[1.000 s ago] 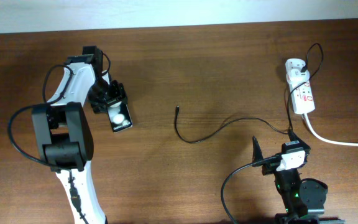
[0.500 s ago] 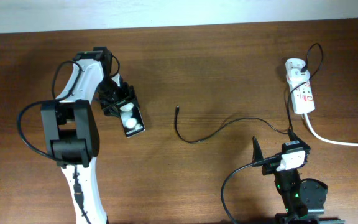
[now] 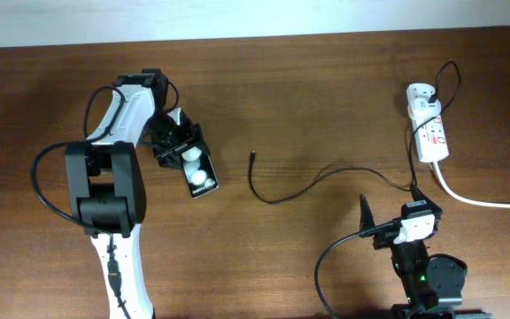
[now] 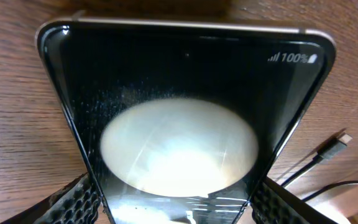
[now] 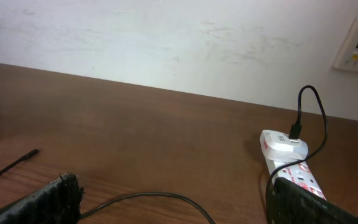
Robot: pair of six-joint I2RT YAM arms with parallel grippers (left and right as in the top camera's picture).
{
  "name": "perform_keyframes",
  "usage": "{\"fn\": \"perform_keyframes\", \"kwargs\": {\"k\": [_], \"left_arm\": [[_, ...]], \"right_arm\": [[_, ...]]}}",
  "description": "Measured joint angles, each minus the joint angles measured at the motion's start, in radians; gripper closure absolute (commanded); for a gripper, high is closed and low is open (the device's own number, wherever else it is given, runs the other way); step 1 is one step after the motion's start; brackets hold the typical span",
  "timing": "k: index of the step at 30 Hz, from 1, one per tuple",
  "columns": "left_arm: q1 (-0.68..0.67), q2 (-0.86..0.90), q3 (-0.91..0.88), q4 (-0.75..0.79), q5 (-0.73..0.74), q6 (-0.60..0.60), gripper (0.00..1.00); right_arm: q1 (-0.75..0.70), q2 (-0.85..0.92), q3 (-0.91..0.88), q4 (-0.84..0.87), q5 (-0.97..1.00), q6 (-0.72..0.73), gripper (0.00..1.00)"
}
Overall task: Plug charger to phone and switch on socket
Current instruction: 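Lift the phone with the left gripper and carry it toward center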
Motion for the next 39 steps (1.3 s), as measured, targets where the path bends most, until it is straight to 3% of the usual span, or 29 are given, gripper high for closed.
{"fn": "perform_keyframes", "kwargs": {"k": [39], "left_arm": [[-0.001, 0.004, 0.000, -0.084, 0.188, 0.000, 0.35]], "right_arm": [[0.000, 0.000, 0.000, 0.000, 0.000, 0.000, 0.01]]}}
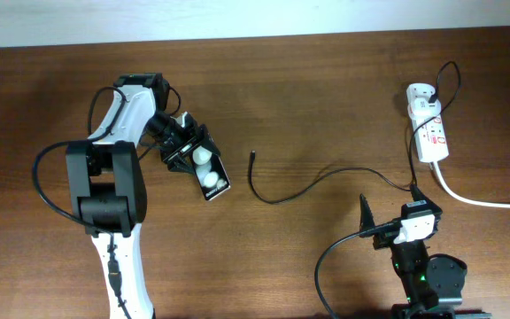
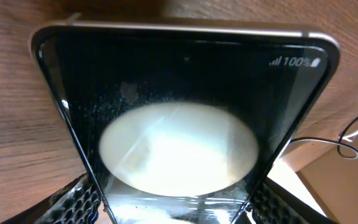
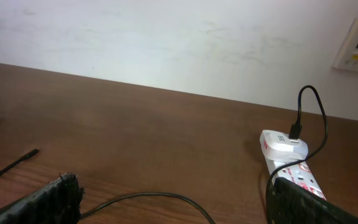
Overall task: Plug charger to phone and switch on socket
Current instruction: 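Lift the phone with the left gripper and carry it toward center, then rotate the held phone upright with the left gripper, bottom edge facing right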
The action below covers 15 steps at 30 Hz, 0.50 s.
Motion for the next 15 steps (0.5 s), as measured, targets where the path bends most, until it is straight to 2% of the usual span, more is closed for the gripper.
{"fn": "perform_keyframes", "kwargs": {"k": [7, 10, 15], "left_arm": [[0.000, 0.000, 0.000, -0.006, 0.003, 0.000, 0.36], [0.000, 0.000, 0.000, -0.013, 0.016, 0.000, 0.43], [0.000, 0.000, 0.000, -0.014, 0.070, 0.000, 0.43]], "right_arm": [[0.000, 0.000, 0.000, 0.000, 0.000, 0.000, 0.01], [0.000, 0.000, 0.000, 0.000, 0.000, 0.000, 0.01], [0.000, 0.000, 0.000, 0.000, 0.000, 0.000, 0.01]]}}
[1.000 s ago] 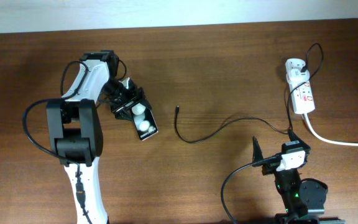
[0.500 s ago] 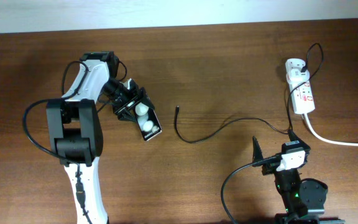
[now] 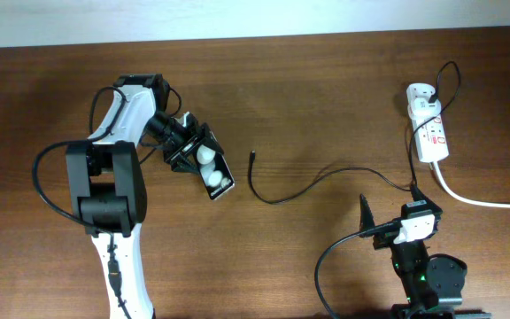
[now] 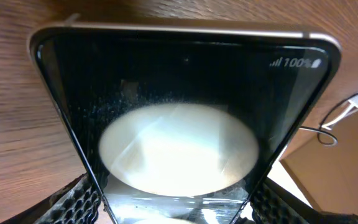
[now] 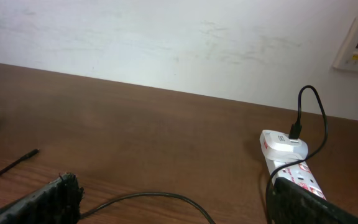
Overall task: Plug charger to phone and switch on socket
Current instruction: 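Rotate the held phone upright with the left gripper, bottom edge facing right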
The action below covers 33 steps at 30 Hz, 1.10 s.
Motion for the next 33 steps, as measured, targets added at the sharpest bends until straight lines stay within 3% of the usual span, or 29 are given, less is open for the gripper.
{"fn": "perform_keyframes", "kwargs": {"k": [12, 19, 26, 33], "left_arm": [[0.000, 0.000, 0.000, -0.011, 0.179, 0.000, 0.48], [0.000, 0.000, 0.000, -0.058, 0.199, 0.000, 0.45], [0.000, 0.000, 0.000, -0.128, 0.199, 0.000, 0.52], [0.000, 0.000, 0.000, -0.129, 0.199, -0.013, 0.46]], "right_arm": [[0.000, 0.000, 0.000, 0.000, 0.000, 0.000, 0.01], [0.000, 0.000, 0.000, 0.000, 0.000, 0.000, 0.01], [0.000, 0.000, 0.000, 0.000, 0.000, 0.000, 0.01], [0.000, 0.000, 0.000, 0.000, 0.000, 0.000, 0.01]]}}
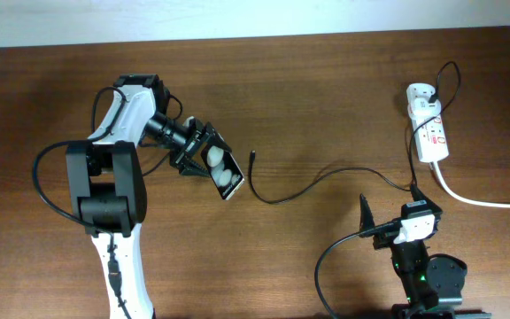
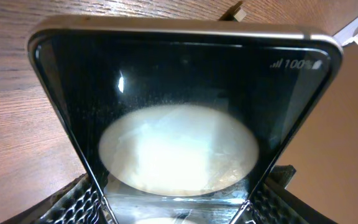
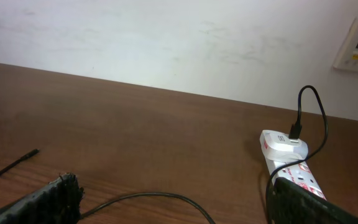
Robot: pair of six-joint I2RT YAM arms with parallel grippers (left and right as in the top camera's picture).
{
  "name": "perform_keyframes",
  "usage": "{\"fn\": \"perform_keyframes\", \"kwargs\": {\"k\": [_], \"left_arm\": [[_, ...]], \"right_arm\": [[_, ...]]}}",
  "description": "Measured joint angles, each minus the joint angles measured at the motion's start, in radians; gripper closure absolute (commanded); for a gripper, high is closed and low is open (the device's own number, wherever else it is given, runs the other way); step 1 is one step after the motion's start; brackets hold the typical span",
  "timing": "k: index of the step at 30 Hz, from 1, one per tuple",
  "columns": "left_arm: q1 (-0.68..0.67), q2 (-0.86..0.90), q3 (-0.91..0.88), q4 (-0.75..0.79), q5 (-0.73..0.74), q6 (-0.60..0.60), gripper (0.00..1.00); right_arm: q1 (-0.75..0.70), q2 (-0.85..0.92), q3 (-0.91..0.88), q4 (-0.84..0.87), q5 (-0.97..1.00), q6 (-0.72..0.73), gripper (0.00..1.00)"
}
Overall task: Plug charger to phone and switch on socket
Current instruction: 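Rotate the held phone upright with the left gripper, bottom edge facing right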
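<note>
My left gripper (image 1: pixel 204 159) is shut on the black phone (image 1: pixel 222 174), holding it just left of the cable's free plug (image 1: pixel 251 156). The phone (image 2: pixel 179 124) fills the left wrist view, screen showing 100% battery, with the plug (image 2: pixel 235 11) beyond its top edge. The black charger cable (image 1: pixel 326 180) runs across the table to the adapter (image 1: pixel 421 92) seated in the white power strip (image 1: pixel 432 133) at the far right. My right gripper (image 3: pixel 179 205) rests open and empty at the near edge, with the cable (image 3: pixel 154 196) lying between its fingers (image 3: pixel 48 199) and the power strip (image 3: pixel 288 155) ahead on the right.
A white mains lead (image 1: pixel 476 200) leaves the power strip toward the right edge. A wall (image 3: pixel 166 37) bounds the table's far side, with a white wall panel at the upper right.
The left gripper has carried the phone a little to the right and turned it, so its end now lies close to the cable's free plug. The right arm has not moved.
The left gripper held the phone well left of the cable plug. At each later moment the phone stood further right and more turned, still gripped. Now it lies beside the plug. The right gripper stayed open at the near edge throughout.
</note>
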Motion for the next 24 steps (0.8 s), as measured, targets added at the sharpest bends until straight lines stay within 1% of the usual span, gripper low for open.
{"fn": "perform_keyframes", "kwargs": {"k": [4, 6, 9, 13, 24], "left_arm": [[0.000, 0.000, 0.000, 0.000, 0.006, -0.015, 0.47], [0.000, 0.000, 0.000, -0.002, 0.042, -0.019, 0.48], [0.000, 0.000, 0.000, -0.014, 0.146, -0.022, 0.57], [0.000, 0.000, 0.000, -0.033, 0.266, -0.023, 0.55], [0.000, 0.000, 0.000, -0.163, 0.418, -0.023, 0.56]], "right_arm": [[0.000, 0.000, 0.000, 0.000, 0.000, 0.001, 0.01], [0.000, 0.000, 0.000, 0.000, 0.000, 0.001, 0.01], [0.000, 0.000, 0.000, 0.000, 0.000, 0.001, 0.01], [0.000, 0.000, 0.000, 0.000, 0.000, 0.001, 0.01], [0.000, 0.000, 0.000, 0.000, 0.000, 0.001, 0.01]]}}
